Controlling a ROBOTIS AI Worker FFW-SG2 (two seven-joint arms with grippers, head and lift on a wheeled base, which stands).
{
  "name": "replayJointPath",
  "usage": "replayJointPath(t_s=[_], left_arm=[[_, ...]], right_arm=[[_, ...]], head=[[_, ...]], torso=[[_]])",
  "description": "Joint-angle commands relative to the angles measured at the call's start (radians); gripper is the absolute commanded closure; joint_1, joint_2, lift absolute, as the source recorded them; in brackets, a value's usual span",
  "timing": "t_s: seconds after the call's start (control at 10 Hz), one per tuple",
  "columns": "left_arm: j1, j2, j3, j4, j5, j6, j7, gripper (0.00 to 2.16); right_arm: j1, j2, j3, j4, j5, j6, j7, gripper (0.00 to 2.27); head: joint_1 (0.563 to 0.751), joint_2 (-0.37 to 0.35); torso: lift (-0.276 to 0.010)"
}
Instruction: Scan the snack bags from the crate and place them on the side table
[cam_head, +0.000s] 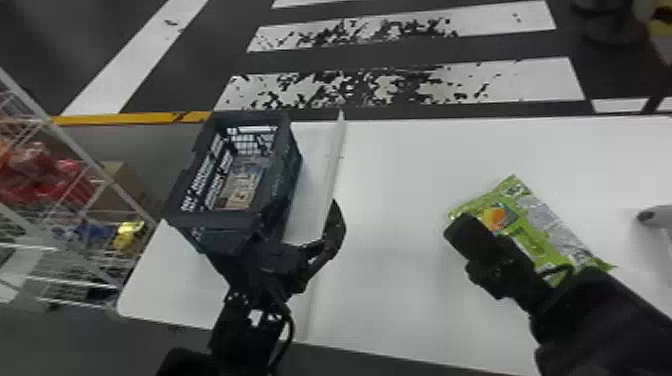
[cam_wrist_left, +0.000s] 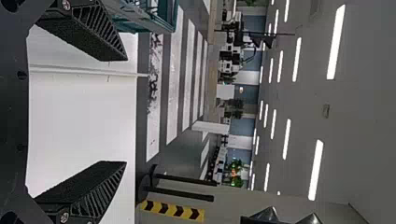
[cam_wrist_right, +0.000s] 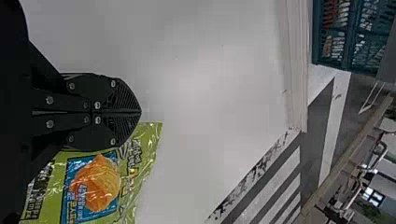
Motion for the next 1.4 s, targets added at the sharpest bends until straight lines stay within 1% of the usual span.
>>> replayJointPath(t_s=[0.0,0.2,0.4,0.6,1.0,1.3], left_arm=[[0.0,0.0,-0.002,0.0,0.0,0.0,0.0,0.08],[0.002,0.002,-0.002,-0.003,0.0,0.0,0.0,0.09],[0.002,0.006,-0.006,-0.006,0.0,0.003,0.0,0.09],[0.002,0.011,-0.008,-0.009,0.0,0.003,0.0,0.09],[0.002,0.012,-0.008,-0.008,0.0,0.003,0.0,0.09],[0.002,0.012,-0.008,-0.005,0.0,0.003,0.0,0.09]], right_arm=[[-0.001,-0.002,-0.012,0.002,-0.011,0.019,-0.028,2.25],[0.017,-0.002,-0.011,-0.016,-0.017,-0.021,-0.022,2.24],[-0.007,0.015,-0.018,0.024,-0.023,-0.064,-0.026,2.24],[-0.046,0.035,-0.018,0.079,-0.015,-0.057,-0.037,2.24],[-0.095,0.063,-0.02,0.171,-0.006,-0.042,-0.145,2.24],[-0.096,0.064,-0.034,0.177,-0.012,-0.042,-0.177,2.24]], head=[[0.695,0.186],[0.695,0.167],[0.695,0.18],[0.695,0.184],[0.695,0.159],[0.695,0.14]], torso=[[-0.081],[-0.081],[-0.081],[-0.081],[-0.081],[-0.081]])
